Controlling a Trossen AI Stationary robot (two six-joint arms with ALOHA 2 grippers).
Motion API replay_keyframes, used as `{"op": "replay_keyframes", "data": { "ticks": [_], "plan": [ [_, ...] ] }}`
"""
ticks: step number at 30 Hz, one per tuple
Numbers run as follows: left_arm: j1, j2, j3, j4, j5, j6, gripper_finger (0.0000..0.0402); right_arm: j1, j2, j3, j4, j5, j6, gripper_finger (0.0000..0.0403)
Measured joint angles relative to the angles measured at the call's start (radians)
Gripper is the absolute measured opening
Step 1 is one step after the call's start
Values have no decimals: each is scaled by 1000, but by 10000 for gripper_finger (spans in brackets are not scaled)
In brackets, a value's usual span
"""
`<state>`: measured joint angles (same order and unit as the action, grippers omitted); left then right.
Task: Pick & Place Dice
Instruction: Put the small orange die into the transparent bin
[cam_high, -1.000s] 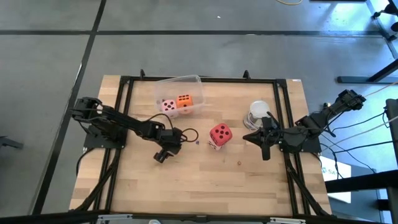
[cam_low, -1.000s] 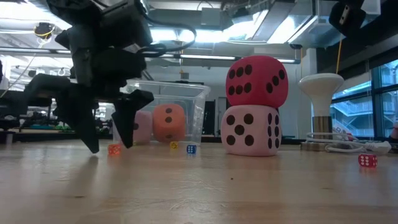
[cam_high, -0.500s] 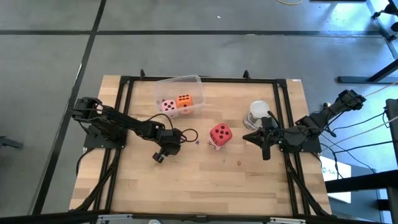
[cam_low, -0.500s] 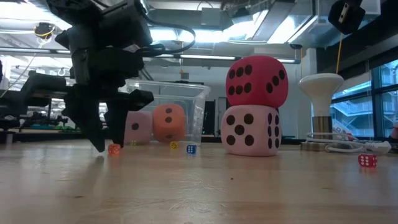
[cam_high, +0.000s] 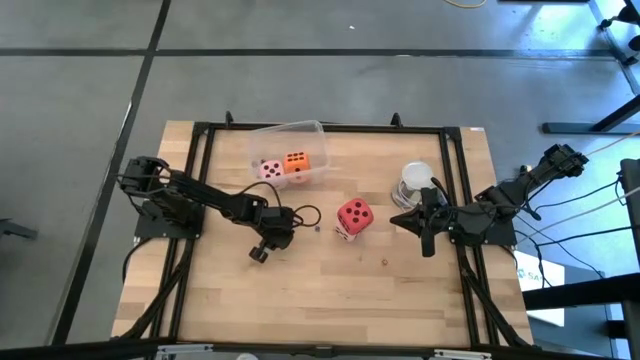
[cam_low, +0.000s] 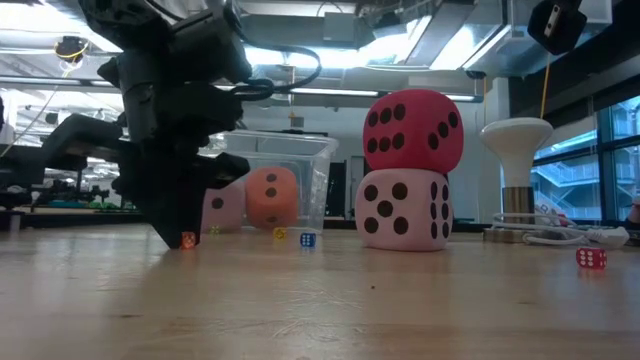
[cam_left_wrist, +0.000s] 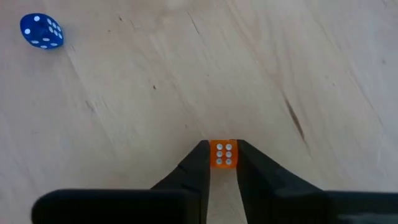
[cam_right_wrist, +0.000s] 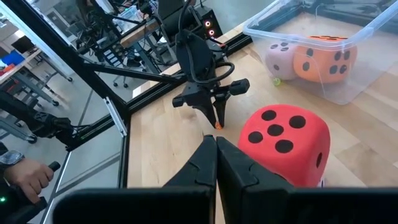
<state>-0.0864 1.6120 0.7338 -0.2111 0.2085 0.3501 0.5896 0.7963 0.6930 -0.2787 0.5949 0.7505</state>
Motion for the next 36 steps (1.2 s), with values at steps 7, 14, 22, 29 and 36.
{"op": "replay_keyframes", "data": {
  "ticks": [7, 14, 22, 29, 36],
  "plan": [
    [-2, -20, 26, -9, 2, -186, 12, 0, 0, 0, 0, -5, -3, 2],
    [-3, -136, 91, -51, -86, -284, 8, 0, 0, 0, 3, -8, -3, 2],
    [-2, -371, 177, -147, -281, -348, 8, 0, 0, 0, 20, -8, -3, 2],
    [1, -570, 242, -144, -560, -436, 8, 0, 0, 0, 21, 23, -7, 2],
    [95, -665, 263, -28, -762, -452, 8, 0, 0, 0, 41, 26, -11, 2]
  ]
}}
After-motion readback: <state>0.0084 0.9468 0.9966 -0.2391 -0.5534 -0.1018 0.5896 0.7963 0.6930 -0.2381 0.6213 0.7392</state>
